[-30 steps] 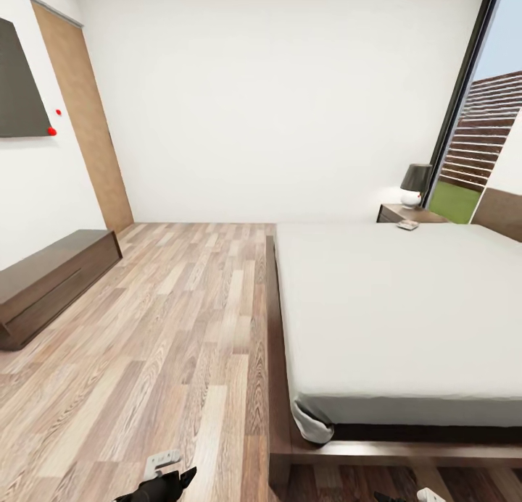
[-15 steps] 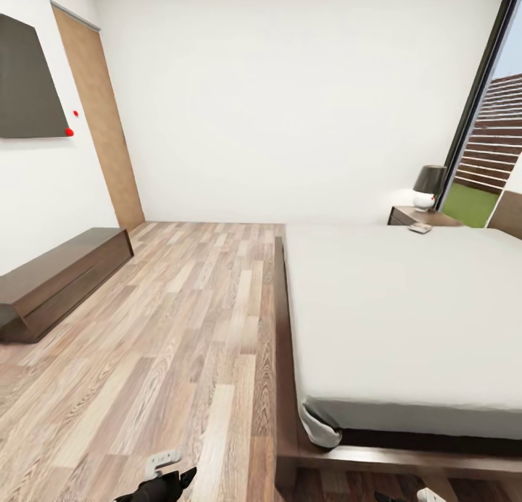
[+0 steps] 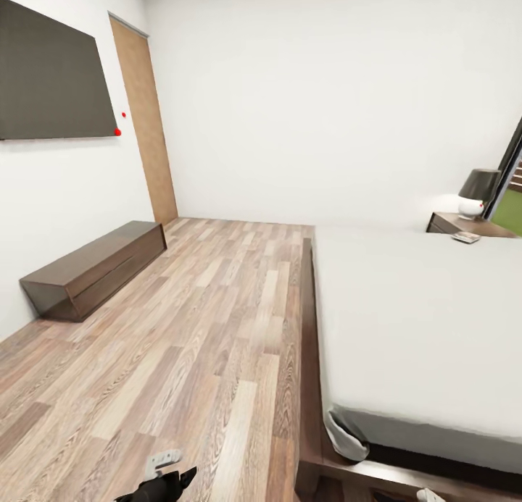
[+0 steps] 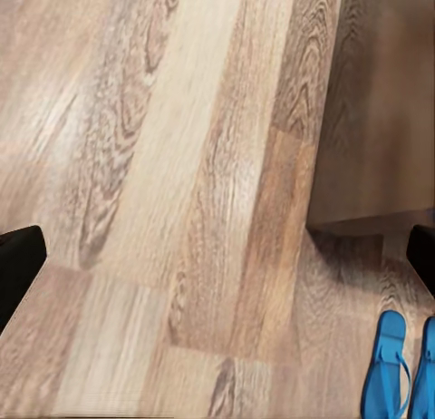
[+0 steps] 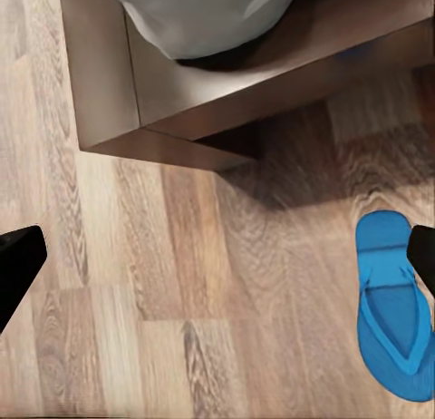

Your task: In the bedroom, move the book from the bed onto either nightstand, and place the two sandals side by side next to the bed.

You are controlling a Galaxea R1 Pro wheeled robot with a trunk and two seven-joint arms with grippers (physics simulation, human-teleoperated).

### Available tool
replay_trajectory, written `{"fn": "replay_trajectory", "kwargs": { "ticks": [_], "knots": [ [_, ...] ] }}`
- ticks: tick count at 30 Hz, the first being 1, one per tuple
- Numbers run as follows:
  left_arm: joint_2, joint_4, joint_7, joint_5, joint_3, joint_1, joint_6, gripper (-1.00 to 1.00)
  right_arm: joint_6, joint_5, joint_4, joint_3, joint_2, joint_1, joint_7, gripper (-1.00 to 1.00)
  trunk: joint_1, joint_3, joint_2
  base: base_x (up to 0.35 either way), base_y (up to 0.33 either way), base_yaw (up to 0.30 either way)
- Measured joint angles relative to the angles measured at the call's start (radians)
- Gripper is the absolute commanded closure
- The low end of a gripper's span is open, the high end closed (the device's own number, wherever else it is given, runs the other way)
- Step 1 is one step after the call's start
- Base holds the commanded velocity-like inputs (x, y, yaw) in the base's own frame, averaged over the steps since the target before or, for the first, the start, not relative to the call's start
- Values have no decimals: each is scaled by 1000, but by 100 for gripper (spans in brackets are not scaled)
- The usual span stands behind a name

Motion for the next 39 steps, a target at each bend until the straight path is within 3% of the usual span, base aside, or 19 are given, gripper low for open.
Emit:
{"fn": "replay_trajectory", "kwargs": {
  "ticks": [39],
  "knots": [
    [2, 0, 0, 0, 0, 0, 0, -100, 0, 0, 0, 0, 0, 0, 0, -100, 0, 0, 0, 0, 24, 248]
  ]
}}
